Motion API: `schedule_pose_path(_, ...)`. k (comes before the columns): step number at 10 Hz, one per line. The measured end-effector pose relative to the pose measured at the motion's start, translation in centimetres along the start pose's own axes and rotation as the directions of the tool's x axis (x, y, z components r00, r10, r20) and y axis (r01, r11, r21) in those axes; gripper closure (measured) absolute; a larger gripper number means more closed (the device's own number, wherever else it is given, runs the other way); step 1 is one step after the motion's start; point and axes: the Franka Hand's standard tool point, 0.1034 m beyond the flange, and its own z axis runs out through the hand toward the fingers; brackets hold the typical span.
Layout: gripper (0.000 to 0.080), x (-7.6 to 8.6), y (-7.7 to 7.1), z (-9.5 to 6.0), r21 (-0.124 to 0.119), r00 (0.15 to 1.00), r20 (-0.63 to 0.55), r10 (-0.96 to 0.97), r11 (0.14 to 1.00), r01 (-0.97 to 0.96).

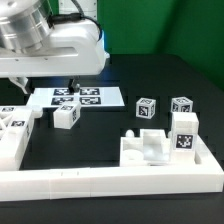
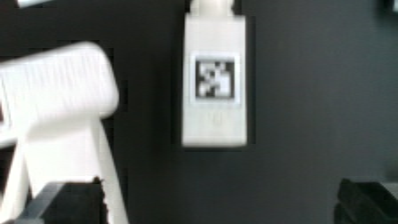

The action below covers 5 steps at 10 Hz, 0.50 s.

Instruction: Assemble chair

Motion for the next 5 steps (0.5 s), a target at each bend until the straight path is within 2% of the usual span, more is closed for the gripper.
schedule_pose_path(3, 0.0150, 0.0, -0.2, 1.0, -0.001, 0.978, 0.209, 0.009, 1.000, -0.009)
schedule_pose_path(5, 0.0150, 0.8, -0.6, 1.6, -0.010, 0.938, 0.345, 0.009, 1.000, -0.006)
